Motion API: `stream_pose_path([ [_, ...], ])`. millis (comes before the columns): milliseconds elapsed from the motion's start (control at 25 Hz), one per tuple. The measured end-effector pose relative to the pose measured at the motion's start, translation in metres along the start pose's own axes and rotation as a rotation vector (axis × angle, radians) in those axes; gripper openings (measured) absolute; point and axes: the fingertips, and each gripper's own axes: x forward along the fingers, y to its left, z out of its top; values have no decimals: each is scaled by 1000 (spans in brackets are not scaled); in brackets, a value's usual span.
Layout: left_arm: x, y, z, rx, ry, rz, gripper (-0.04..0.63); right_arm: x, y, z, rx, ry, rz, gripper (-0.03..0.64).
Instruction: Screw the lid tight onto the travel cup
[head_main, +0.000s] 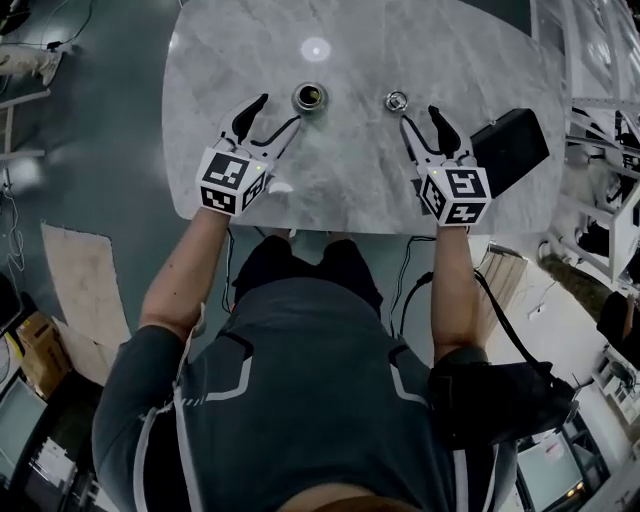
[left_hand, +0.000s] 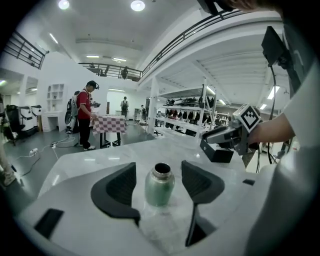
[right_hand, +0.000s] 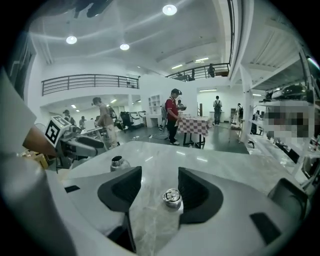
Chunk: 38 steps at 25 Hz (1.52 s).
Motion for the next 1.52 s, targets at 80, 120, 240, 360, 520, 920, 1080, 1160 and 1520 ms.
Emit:
stream_pose_path([
  [80, 5, -1, -13, -8, 12, -22, 316, 8, -2, -15, 11, 29, 7, 238],
  [120, 8, -2, -20, -7, 22, -31, 333, 12, -2, -23, 15, 44, 12, 238],
  [240, 18, 2, -41, -9, 58, -22, 339, 27, -3, -44, 30, 88, 25, 249],
  [360, 32, 7, -55, -4, 72, -15, 339, 45, -7, -64, 39, 127, 27, 268],
  [520, 52, 7, -70, 11, 98, -14, 357, 63, -12, -86, 44, 166, 30, 295],
  [920, 89, 7, -81, 51, 129, -24, 365, 101, -24, -113, 12, 233, 39, 310],
  [1080, 100, 7, -83, 68, 135, 1, 367, 110, -27, -116, -13, 252, 48, 310],
  [1160, 104, 8, -83, 86, 144, 15, 368, 115, -24, -115, -29, 258, 58, 310],
  [1520, 119, 10, -86, 87, 143, 32, 393, 130, -24, -111, -52, 269, 77, 308],
])
